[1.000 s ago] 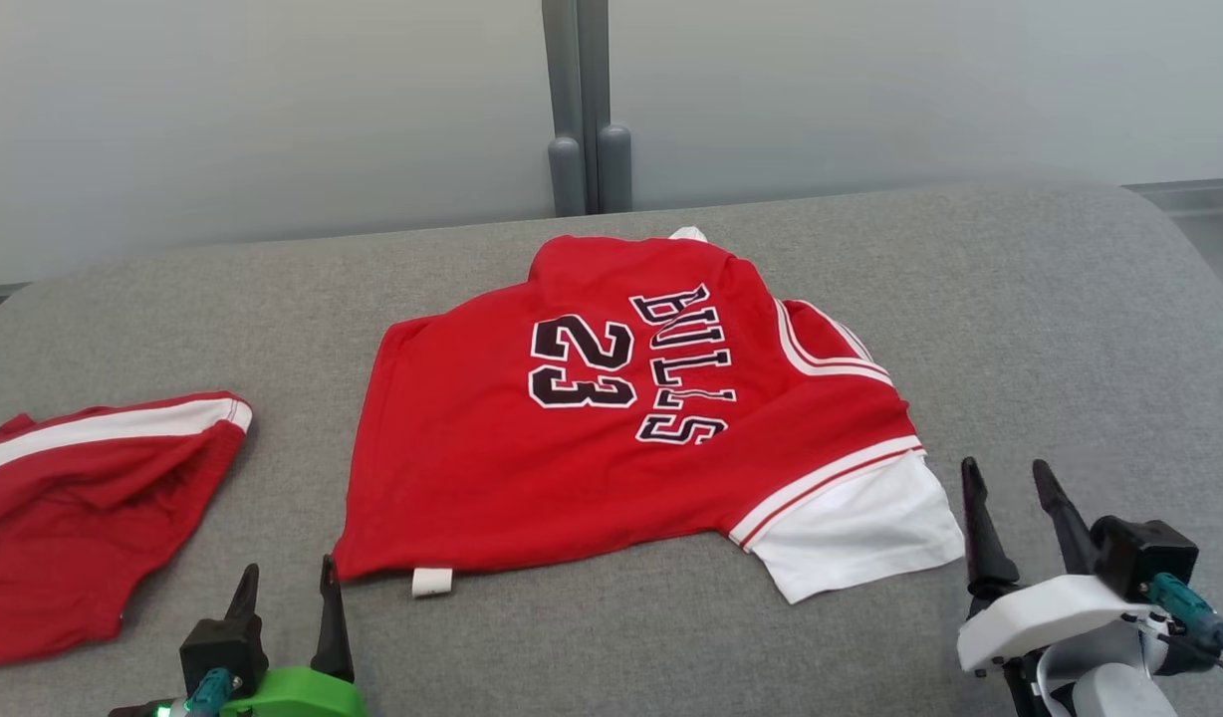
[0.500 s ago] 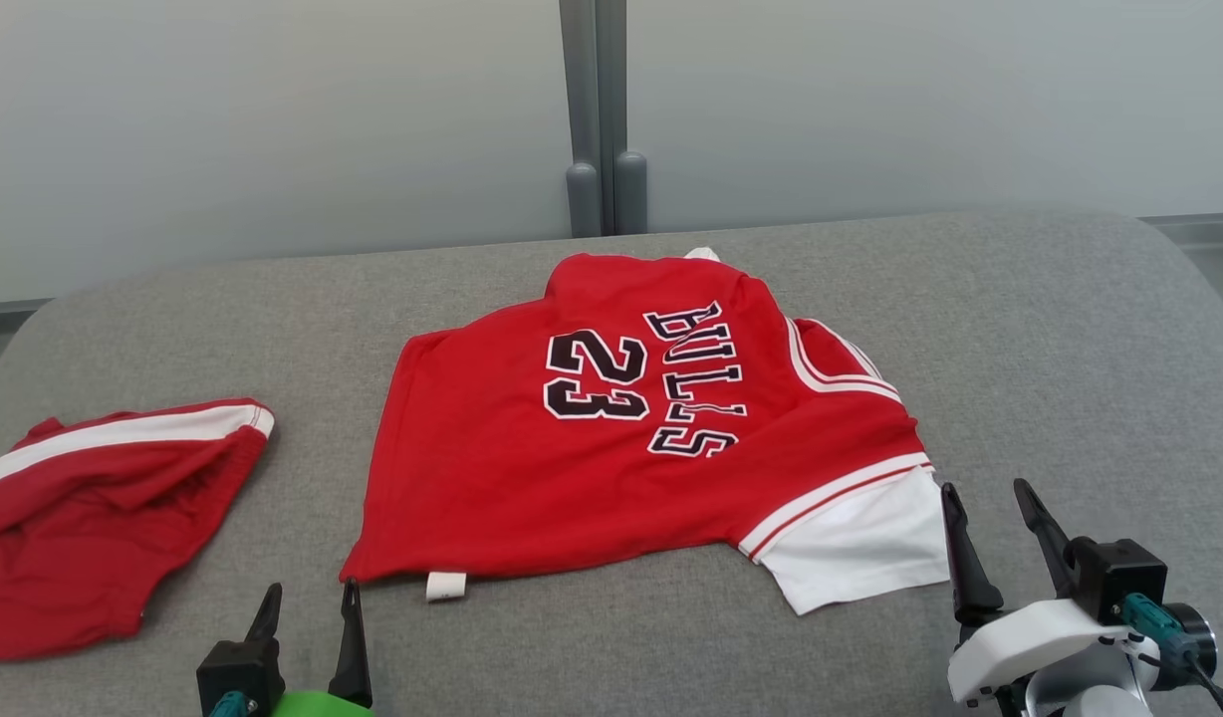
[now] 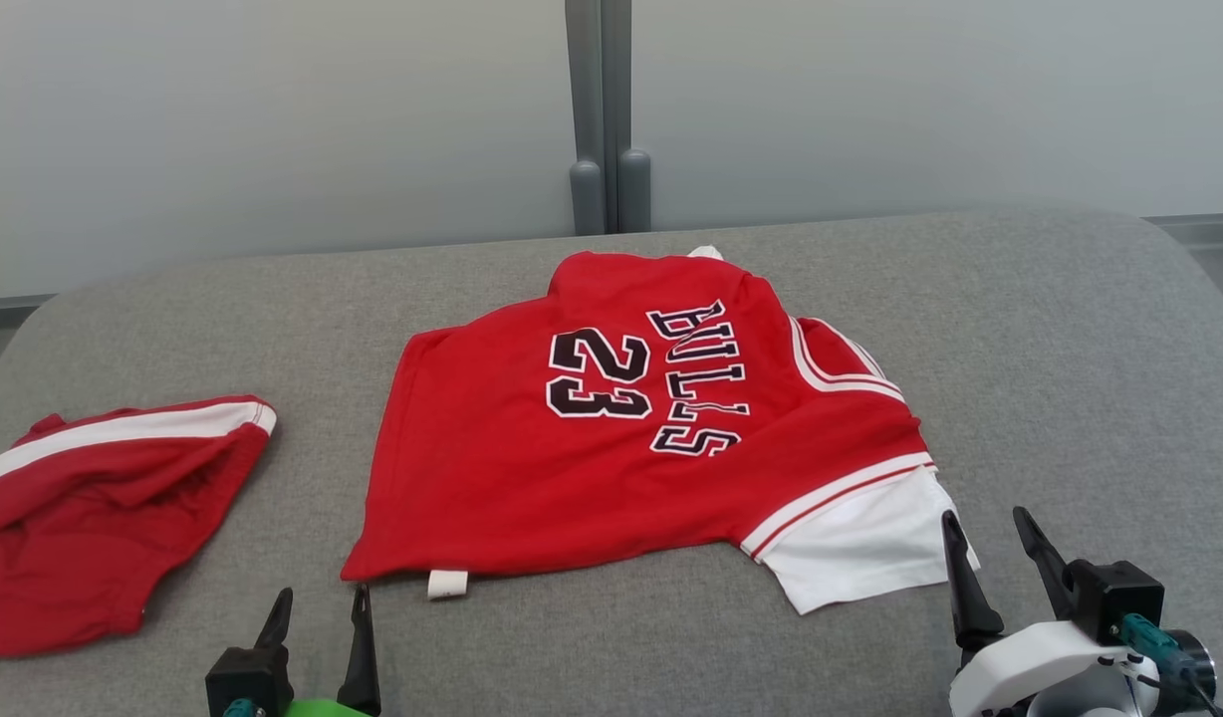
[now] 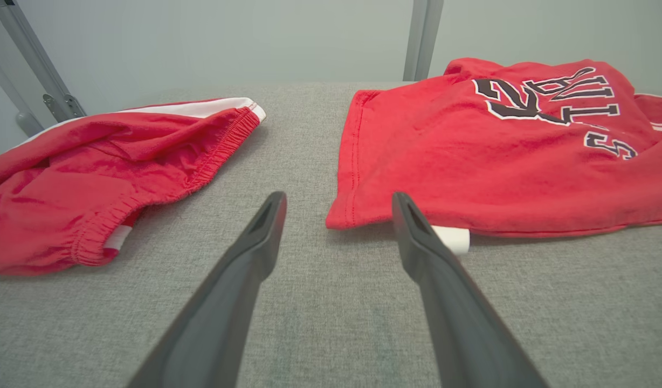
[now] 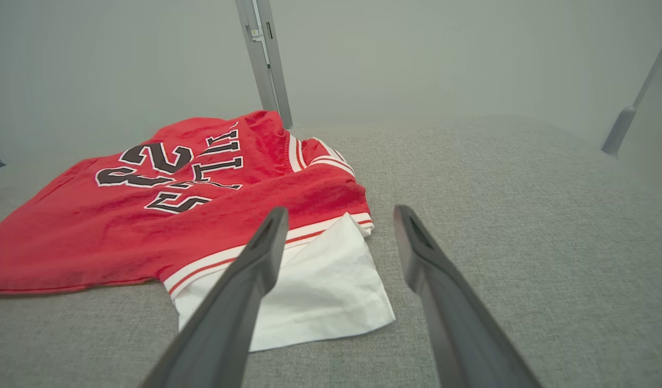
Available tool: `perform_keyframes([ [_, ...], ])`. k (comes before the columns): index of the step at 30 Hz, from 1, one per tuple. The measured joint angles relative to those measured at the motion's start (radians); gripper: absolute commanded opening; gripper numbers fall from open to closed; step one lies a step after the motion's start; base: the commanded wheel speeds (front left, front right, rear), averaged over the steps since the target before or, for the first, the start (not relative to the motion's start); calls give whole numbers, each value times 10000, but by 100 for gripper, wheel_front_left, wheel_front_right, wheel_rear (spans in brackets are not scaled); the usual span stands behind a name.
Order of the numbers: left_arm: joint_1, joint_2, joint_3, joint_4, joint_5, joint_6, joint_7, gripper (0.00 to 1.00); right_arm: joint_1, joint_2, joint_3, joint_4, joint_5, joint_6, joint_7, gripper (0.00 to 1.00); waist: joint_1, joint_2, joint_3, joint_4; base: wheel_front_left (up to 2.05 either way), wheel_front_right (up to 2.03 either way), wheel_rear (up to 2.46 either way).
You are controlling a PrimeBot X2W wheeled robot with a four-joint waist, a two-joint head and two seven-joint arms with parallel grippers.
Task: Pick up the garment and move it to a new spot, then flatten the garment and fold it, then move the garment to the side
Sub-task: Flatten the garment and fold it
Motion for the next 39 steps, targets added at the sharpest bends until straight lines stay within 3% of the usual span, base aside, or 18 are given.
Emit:
perform_keyframes([
  [6,-30,-6,-105,242,-121,-10,2,100,-52,-2,-61,276,188,0,0,100,0,0,171,-61,0,0,0],
  [17,-1184,-17,-113,677,-1306,-8,0,100,-647,0,-82,458,211,2,0,100,0,0,1197,-184,0,0,0],
  [32,-2434,-4,171,2771,-1753,75,-29,100,-1321,0,-79,445,221,0,0,100,0,0,2375,-531,0,0,0],
  [33,-2458,-4,161,2844,-1756,77,-48,95,-1320,-2,-96,445,221,0,0,100,0,0,2396,-555,0,0,0],
  [35,-2487,8,138,2964,-1802,44,-81,60,-1319,-2,-130,443,221,0,0,100,0,0,2415,-572,0,0,0],
  [37,-2523,31,44,3030,-1824,13,-98,35,-1315,-2,-167,445,240,0,0,100,0,0,2409,-555,0,0,0],
  [38,-2554,31,-23,3076,-1824,-12,-100,35,-1315,-2,-180,449,251,0,0,100,0,0,2407,-541,0,0,0],
  [39,-2573,31,-65,3108,-1825,-42,-100,25,-1315,-2,-180,456,251,0,0,100,0,0,2407,-527,0,0,0],
])
